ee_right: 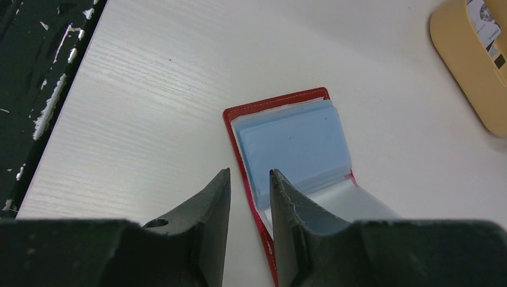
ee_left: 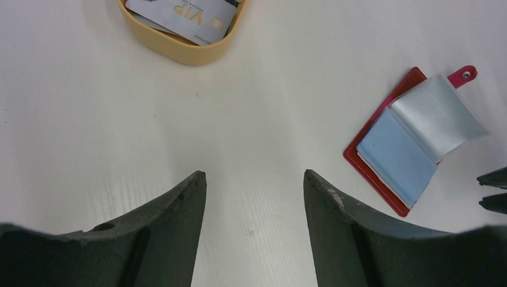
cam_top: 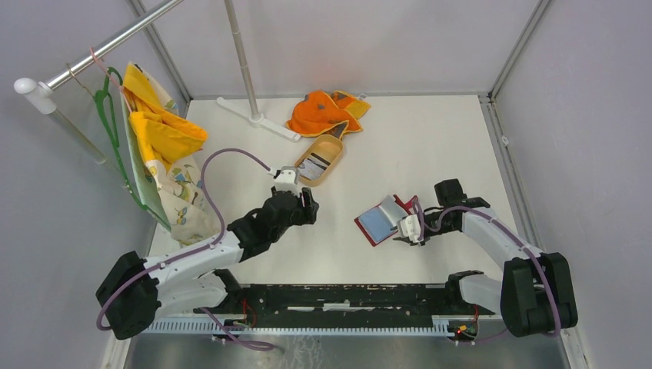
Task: Put the credit cards into the card holder
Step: Move the storage box to the center of the board.
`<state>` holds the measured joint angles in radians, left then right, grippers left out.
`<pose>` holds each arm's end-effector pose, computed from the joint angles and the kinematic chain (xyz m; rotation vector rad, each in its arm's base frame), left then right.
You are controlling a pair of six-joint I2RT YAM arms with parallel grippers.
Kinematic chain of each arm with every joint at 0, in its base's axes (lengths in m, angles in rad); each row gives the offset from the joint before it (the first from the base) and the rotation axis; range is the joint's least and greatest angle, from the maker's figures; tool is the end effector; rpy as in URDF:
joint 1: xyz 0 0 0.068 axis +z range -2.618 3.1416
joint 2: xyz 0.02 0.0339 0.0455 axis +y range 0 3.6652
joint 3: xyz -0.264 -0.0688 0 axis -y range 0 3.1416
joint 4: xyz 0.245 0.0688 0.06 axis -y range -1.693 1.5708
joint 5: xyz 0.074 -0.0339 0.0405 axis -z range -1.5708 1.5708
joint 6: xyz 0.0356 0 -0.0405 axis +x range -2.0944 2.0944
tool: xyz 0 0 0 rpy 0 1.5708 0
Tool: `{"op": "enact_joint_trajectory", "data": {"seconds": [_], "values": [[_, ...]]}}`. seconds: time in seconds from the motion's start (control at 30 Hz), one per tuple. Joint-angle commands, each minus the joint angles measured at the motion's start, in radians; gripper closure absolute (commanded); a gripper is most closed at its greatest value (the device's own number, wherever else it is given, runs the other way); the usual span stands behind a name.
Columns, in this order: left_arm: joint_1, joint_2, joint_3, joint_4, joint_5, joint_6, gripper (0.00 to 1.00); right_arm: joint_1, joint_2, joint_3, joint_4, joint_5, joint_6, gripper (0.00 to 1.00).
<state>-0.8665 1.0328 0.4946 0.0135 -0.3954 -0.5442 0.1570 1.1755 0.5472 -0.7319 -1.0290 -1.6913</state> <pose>0.1518 -0.1575 0.2126 0.0961 2.0809 -0.4580 0.1642 0.0569 0.1714 -1.8220 1.2120 0.7287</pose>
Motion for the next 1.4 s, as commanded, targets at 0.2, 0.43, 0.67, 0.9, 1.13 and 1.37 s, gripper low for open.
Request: {"op": "enact_joint_trajectory", "data": {"seconds": [0.2, 0.43, 0.67, 0.9, 1.13, 1.37], "values": [[0.196, 0.197, 0.158, 0.065, 0.057, -0.127, 0.24, 0.003, 0.002, 0.061, -0.056, -0.031, 0.003, 0.63], [0.277, 0.545, 0.498, -0.179, -0.016, -0.179, 0.27, 0.003, 0.006, 0.061, -0.052, -0.024, 0.010, 0.63], [0.349, 0.742, 0.653, -0.240, -0.065, -0.104, 0.31, 0.003, 0.007, 0.062, -0.052, -0.023, 0.012, 0.64], [0.355, 0.745, 0.654, -0.232, -0.095, 0.004, 0.32, 0.004, 0.013, 0.062, -0.050, -0.020, 0.012, 0.64], [0.402, 0.850, 0.703, -0.230, -0.007, 0.103, 0.50, 0.003, 0.012, 0.062, -0.049, -0.018, 0.013, 0.63], [0.407, 0.845, 0.684, -0.216, 0.074, 0.158, 0.73, 0.003, 0.012, 0.062, -0.050, -0.019, 0.012, 0.63]]}}
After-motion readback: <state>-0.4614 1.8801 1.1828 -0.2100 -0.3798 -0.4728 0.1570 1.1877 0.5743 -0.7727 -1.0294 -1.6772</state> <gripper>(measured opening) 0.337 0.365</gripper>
